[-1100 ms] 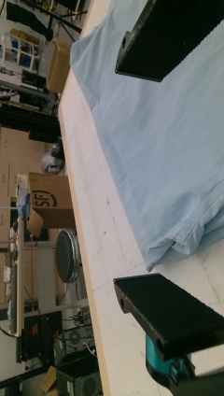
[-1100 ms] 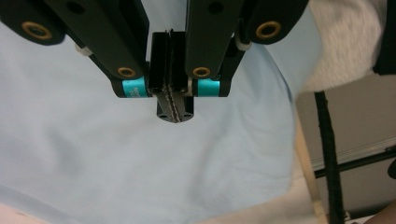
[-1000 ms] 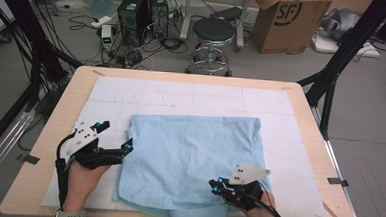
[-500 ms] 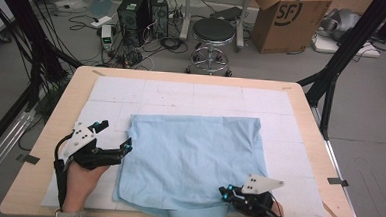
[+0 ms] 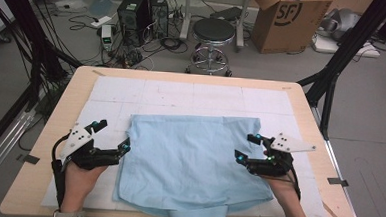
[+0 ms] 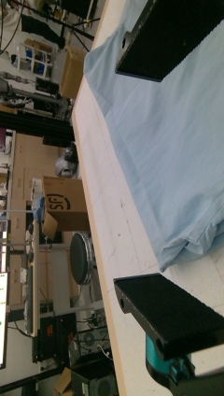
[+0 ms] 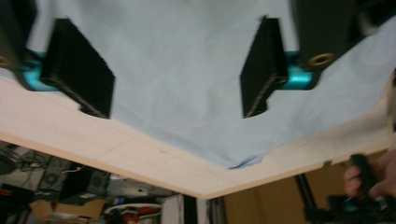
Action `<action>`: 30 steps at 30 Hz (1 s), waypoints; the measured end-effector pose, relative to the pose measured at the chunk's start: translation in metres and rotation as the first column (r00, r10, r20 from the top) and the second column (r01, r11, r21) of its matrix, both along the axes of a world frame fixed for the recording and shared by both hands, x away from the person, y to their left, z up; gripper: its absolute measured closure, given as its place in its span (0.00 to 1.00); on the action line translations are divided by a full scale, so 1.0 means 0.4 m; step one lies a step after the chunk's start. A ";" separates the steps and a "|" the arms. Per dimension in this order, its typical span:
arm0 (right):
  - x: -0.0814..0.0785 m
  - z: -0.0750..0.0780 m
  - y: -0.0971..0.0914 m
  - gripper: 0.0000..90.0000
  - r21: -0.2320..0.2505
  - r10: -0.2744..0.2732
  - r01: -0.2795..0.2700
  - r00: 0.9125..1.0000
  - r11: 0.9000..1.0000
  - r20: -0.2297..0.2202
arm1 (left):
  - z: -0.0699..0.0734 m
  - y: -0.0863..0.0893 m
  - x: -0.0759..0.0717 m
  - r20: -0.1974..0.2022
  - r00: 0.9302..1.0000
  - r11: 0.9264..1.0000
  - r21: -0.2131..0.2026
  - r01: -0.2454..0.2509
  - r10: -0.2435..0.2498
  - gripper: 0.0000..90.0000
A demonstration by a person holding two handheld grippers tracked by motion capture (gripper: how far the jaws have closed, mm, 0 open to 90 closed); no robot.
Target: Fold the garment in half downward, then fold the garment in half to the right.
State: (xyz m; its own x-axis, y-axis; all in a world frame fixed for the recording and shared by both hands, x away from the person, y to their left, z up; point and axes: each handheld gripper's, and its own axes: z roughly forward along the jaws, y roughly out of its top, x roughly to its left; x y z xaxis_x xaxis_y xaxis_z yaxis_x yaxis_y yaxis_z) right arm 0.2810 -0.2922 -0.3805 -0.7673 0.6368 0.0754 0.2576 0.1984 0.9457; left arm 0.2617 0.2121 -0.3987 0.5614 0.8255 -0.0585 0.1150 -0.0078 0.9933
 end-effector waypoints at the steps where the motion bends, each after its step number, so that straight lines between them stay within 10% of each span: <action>1: 0.007 -0.001 -0.011 0.18 -0.002 -0.024 0.024 1.000 1.000 0.007 | 0.000 -0.002 -0.001 0.001 1.000 1.000 0.000 0.002 -0.002 0.02; 10: 0.000 -0.035 -0.117 0.00 0.018 -0.173 0.173 0.984 0.985 0.045 | -0.003 -0.007 -0.008 0.001 1.000 1.000 0.008 0.015 -0.015 0.02; 19: -0.013 -0.059 -0.206 0.00 0.104 -0.300 0.296 0.953 0.950 0.030 | -0.005 0.002 -0.014 0.010 1.000 1.000 -0.006 0.011 -0.011 0.02; 30: -0.014 0.004 -0.142 0.00 0.135 -0.219 0.208 0.973 0.969 0.077 | -0.003 0.007 -0.017 0.007 1.000 1.000 -0.013 0.003 -0.003 0.02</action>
State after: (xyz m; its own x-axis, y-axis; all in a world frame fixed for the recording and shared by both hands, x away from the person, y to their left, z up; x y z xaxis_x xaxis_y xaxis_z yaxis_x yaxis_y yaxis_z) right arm 0.2756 -0.3488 -0.3787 -0.6220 0.7764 0.1012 0.1934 0.0272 0.9807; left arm 0.2547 0.2149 -0.3998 0.5640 0.8232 -0.0651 0.1079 0.0046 0.9941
